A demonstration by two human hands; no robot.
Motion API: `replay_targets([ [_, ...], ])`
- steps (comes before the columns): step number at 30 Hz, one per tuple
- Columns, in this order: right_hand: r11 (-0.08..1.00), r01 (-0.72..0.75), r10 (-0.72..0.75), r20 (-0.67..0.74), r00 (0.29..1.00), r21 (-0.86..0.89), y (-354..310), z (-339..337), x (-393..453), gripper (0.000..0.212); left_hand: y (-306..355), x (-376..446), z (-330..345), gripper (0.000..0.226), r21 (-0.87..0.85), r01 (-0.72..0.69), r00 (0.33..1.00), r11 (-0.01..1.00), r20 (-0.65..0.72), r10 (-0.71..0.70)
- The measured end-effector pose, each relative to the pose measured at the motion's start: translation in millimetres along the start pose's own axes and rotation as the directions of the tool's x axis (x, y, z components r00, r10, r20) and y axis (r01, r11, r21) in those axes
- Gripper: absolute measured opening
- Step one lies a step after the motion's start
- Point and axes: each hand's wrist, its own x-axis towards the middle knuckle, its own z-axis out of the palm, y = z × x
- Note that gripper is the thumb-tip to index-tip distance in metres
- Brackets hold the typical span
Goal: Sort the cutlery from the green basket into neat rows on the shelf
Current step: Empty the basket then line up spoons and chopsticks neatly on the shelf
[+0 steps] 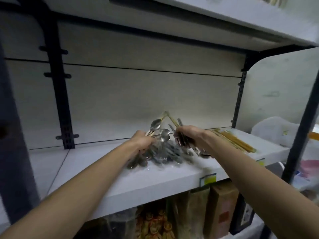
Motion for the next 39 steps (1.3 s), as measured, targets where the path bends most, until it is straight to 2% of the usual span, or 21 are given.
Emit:
replay_targets([
  [4,0.997,0.074,-0.072,0.139,0.988,-0.003,-2,-22,29,0.016,23,12,7,0.037,0.114,0.018,0.998,0.993,-0.059,-0.011],
  [9,0.992,0.129,-0.129,0.205,0.970,0.017,19,-69,54,0.011,54,17,19,0.041,0.152,0.036,0.994,0.988,-0.111,-0.019],
  [13,0.992,0.129,-0.125,0.230,0.965,-0.004,32,-79,56,0.013,59,19,35,0.041,0.220,0.071,0.995,0.973,-0.081,-0.054],
  [18,0.986,0.131,-0.105,0.218,0.970,-0.107,48,-67,60,0.024,57,18,66,0.035,0.179,0.108,0.994,0.978,-0.034,-0.103],
  [24,0.985,0.112,-0.086,0.190,0.978,-0.132,45,-66,60,0.037,60,18,73,0.028,0.151,0.107,0.990,0.983,-0.104,-0.092],
  [30,0.993,0.080,-0.068,0.131,0.989,-0.083,49,-64,50,0.027,57,23,70,0.020,0.191,0.114,0.990,0.975,-0.103,-0.096],
  [36,0.996,0.056,-0.050,0.084,0.995,-0.064,45,-67,48,0.032,59,27,59,0.020,0.190,0.123,0.992,0.974,-0.047,-0.116],
  [39,0.999,0.034,-0.032,0.110,0.993,-0.020,43,-67,47,0.032,60,27,50,0.019,0.273,0.091,0.994,0.958,-0.089,-0.069],
])
